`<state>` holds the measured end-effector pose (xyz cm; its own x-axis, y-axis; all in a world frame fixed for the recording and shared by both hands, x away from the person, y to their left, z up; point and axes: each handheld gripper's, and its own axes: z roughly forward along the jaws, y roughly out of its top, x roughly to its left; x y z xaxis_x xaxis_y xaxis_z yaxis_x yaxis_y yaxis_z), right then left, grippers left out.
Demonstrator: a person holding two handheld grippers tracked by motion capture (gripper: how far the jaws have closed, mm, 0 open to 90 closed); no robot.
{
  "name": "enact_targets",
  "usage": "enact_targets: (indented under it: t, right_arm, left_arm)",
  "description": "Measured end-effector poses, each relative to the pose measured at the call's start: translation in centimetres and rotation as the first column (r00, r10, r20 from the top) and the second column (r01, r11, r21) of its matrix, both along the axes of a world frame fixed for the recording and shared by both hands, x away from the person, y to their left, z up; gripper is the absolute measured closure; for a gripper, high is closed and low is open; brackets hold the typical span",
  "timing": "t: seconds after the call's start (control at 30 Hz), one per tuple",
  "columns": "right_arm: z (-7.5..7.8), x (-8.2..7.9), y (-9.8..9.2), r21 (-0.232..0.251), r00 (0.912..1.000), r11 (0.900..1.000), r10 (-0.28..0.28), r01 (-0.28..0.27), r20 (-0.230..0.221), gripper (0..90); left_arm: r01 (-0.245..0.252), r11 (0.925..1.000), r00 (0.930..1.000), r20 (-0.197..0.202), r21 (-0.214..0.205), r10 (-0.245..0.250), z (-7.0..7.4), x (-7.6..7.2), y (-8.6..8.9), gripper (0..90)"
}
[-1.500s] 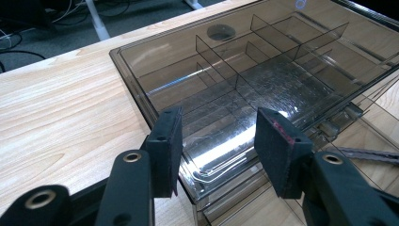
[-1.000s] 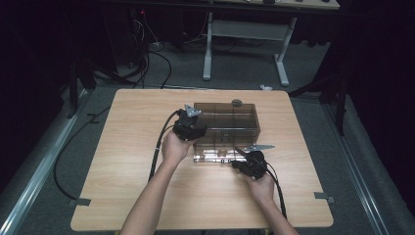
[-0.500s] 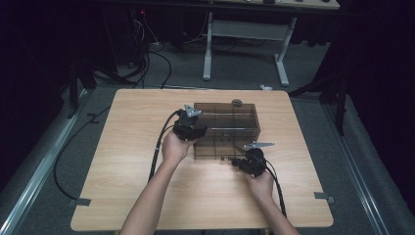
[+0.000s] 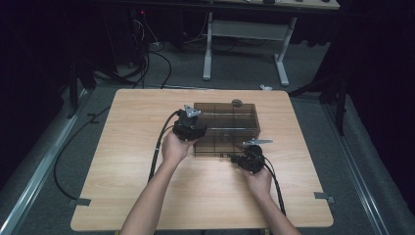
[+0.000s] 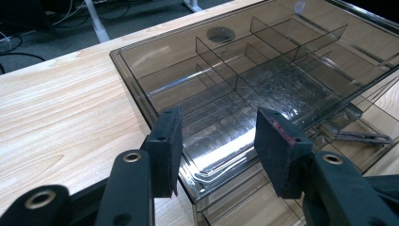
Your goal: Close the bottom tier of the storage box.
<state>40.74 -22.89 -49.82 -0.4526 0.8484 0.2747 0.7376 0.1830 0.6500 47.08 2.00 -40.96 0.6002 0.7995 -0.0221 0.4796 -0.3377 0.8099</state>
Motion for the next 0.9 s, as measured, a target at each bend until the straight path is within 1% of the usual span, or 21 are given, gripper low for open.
enact_targets:
  t: [0.03,0.17,0.53,0.9]
  right_arm:
    - [0.0,0.1,-0.1,0.001,1.0000,1.0000,-0.002,0.002,0.005,89.8]
    - [0.0,0.2,-0.2,0.014,0.9999,0.9998,-0.014,0.014,-0.005,89.8]
    - [0.2,1.2,0.2,-0.020,0.9998,0.9997,-0.018,0.017,-0.007,89.7]
    - [0.2,2.0,0.3,-0.027,0.9992,0.9988,-0.040,0.040,-0.003,89.7]
  left_arm:
    - [0.000,1.0000,1.0000,0.000,0.000,0.000,0.0,0.0,0.0,52.9]
    - [0.000,1.0000,1.0000,0.001,-0.001,0.000,0.0,0.0,0.0,52.9]
    - [0.002,1.0000,1.0000,0.009,-0.003,-0.002,-0.1,-0.1,0.0,52.9]
    - [0.004,1.0000,0.9999,0.011,-0.004,-0.004,-0.1,-0.1,0.1,52.8]
